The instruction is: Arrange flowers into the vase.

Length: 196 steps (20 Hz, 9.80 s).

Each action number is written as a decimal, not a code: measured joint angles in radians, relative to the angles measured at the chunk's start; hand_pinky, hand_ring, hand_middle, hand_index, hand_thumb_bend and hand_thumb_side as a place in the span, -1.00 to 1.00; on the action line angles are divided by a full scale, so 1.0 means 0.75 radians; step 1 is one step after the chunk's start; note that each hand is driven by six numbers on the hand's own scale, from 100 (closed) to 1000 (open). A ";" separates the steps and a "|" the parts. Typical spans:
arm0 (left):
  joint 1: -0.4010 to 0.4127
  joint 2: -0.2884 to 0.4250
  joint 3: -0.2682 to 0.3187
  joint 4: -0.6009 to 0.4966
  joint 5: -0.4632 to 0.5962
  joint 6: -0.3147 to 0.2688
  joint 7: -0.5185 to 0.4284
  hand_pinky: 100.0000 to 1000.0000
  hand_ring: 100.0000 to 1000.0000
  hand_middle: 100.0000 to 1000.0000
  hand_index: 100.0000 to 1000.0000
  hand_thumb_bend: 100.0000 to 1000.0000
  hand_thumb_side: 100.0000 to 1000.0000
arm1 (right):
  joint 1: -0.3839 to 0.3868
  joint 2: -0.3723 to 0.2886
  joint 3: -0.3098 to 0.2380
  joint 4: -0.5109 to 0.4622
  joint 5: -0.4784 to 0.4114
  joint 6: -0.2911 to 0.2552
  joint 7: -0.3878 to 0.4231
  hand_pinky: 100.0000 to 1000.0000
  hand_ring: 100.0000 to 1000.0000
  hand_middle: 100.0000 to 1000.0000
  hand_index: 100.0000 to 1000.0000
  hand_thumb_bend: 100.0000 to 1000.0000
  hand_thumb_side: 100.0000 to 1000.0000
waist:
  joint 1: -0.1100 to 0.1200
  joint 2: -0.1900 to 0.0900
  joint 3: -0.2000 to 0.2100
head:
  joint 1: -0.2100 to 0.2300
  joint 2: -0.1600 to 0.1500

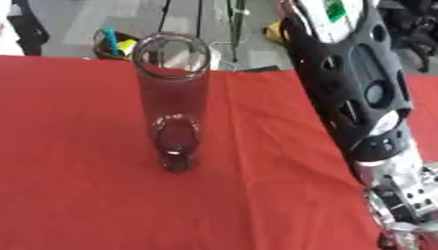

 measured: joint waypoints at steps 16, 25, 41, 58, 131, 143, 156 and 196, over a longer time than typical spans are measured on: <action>-0.024 0.012 -0.016 0.000 0.010 -0.004 -0.024 -0.08 0.09 0.56 0.56 -1.00 0.92 | -0.013 -0.007 0.010 0.029 -0.061 -0.090 -0.050 -1.00 -1.00 -1.00 -1.00 -1.00 0.18 | -0.044 0.025 0.040 | -0.064 -0.023; -0.033 0.012 -0.016 0.000 0.010 -0.002 -0.031 -0.08 0.09 0.56 0.56 -1.00 0.92 | 0.109 -0.151 0.004 -0.136 -0.209 -0.089 -0.082 -1.00 -1.00 -1.00 -1.00 -1.00 0.12 | -0.046 0.036 0.060 | -0.080 -0.025; -0.036 0.012 -0.024 0.000 0.010 -0.002 -0.051 -0.08 0.09 0.56 0.55 -1.00 0.93 | 0.105 -0.152 -0.005 -0.165 -0.240 -0.117 -0.129 -1.00 -1.00 -1.00 -1.00 -1.00 0.11 | -0.054 0.060 0.065 | -0.088 -0.026; -0.063 0.012 -0.033 0.000 0.010 -0.012 -0.072 -0.07 0.09 0.57 0.55 -1.00 0.93 | 0.079 -0.157 -0.004 -0.120 -0.236 -0.187 -0.159 -1.00 -1.00 -1.00 -1.00 -1.00 0.07 | -0.076 0.104 0.112 | -0.131 -0.074; -0.096 -0.001 -0.040 0.000 -0.020 -0.009 -0.114 -0.05 0.10 0.60 0.54 -1.00 0.96 | 0.201 -0.194 0.064 -0.172 -0.150 -0.593 -0.097 -1.00 -1.00 -1.00 -1.00 -1.00 -0.05 | -0.106 0.219 0.132 | -0.101 -0.124; -0.088 -0.001 -0.040 0.000 -0.021 -0.003 -0.117 -0.04 0.10 0.60 0.54 -1.00 0.96 | 0.198 -0.222 0.079 -0.276 -0.192 -0.576 -0.083 -1.00 -1.00 -1.00 -1.00 -1.00 -0.03 | -0.107 0.189 0.109 | -0.086 -0.116; -0.085 -0.001 -0.040 0.000 -0.019 0.005 -0.119 -0.04 0.11 0.60 0.54 -1.00 0.96 | 0.196 -0.232 0.088 -0.305 -0.141 -0.629 -0.078 -1.00 -1.00 -1.00 -1.00 -1.00 -0.01 | -0.119 0.186 0.110 | -0.086 -0.119; -0.090 0.000 -0.040 0.000 -0.018 0.018 -0.117 -0.03 0.12 0.60 0.54 -1.00 0.96 | 0.306 -0.310 0.169 -0.330 0.261 -0.424 0.327 0.54 0.55 -0.12 -0.50 -1.00 0.75 | -0.145 0.167 0.103 | -0.073 -0.118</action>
